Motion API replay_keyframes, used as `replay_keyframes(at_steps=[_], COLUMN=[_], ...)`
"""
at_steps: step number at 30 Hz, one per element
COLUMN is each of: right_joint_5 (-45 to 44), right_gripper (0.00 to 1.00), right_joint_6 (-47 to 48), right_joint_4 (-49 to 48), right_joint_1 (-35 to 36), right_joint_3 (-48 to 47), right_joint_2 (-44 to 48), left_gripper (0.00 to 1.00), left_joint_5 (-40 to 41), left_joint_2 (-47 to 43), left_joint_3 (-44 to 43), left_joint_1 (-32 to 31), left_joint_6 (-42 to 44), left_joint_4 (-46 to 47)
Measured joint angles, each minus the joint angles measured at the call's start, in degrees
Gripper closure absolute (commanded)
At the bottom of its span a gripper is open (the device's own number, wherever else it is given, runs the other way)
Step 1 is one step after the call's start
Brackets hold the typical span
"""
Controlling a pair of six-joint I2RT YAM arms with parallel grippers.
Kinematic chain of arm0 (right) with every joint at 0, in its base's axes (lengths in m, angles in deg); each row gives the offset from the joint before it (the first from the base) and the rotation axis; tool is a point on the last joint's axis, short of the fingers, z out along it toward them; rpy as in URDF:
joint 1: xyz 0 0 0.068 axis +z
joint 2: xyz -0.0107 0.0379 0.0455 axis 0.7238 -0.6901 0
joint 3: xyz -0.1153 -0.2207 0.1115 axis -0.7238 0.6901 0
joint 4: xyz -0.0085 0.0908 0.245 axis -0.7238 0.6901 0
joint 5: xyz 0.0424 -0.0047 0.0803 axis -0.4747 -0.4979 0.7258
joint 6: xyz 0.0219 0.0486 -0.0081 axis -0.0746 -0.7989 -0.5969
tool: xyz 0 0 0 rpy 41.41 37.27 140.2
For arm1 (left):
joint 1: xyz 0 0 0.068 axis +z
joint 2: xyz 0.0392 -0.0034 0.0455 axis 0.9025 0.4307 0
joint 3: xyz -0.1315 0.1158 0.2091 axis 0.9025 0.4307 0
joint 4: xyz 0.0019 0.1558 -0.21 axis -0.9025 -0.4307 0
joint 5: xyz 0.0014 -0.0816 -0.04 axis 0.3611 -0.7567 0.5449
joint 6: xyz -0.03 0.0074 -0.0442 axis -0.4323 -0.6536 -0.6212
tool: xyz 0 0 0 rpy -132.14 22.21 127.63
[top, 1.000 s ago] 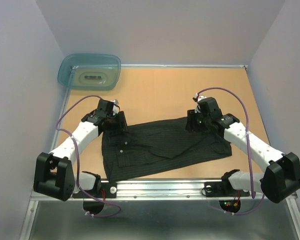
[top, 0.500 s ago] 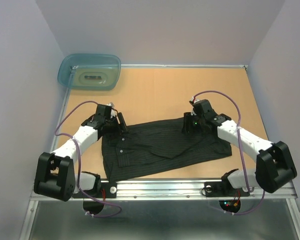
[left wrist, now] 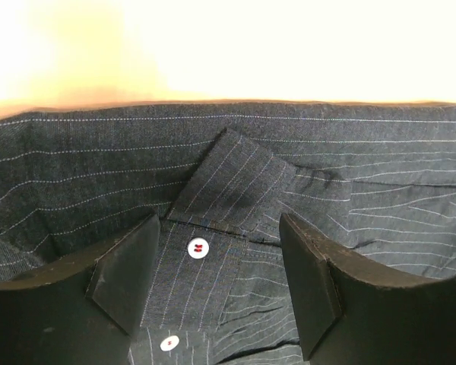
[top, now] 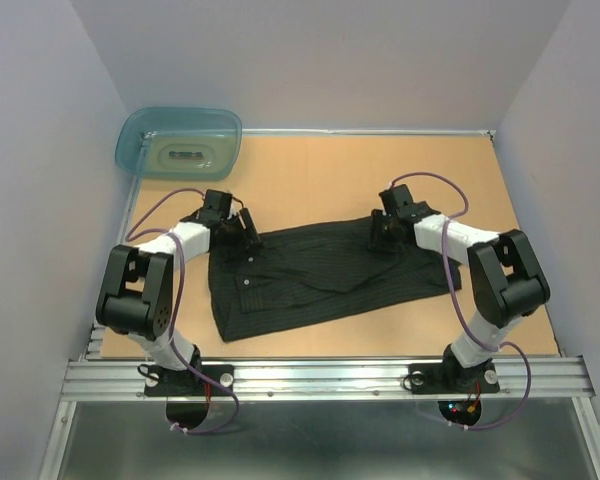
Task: Fold and stack the long sleeve shirts
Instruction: Fold the shirt
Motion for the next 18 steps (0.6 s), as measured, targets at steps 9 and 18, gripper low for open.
replay_keyframes(at_steps=[9, 18], right_joint_5=[-1.3, 4.5], right_gripper=[0.47, 0.46], right_joint_6=[2.6, 2.8], right_joint_4=[-3.9, -3.6], right_joint_1=[-7.3, -7.2], right_joint_3=[-14.1, -9.8], right_joint_2=[-12.3, 1.5], left_gripper=[0.24, 0.40], left_joint_5=[-1.5, 1.8], left_joint_2=[10.3, -11.4], left_joint_3=[-13.2, -1.5], left_joint_1=[0.7, 0.1], left_joint_6=[1.4, -3.4], left_joint_4=[3.5, 6.5])
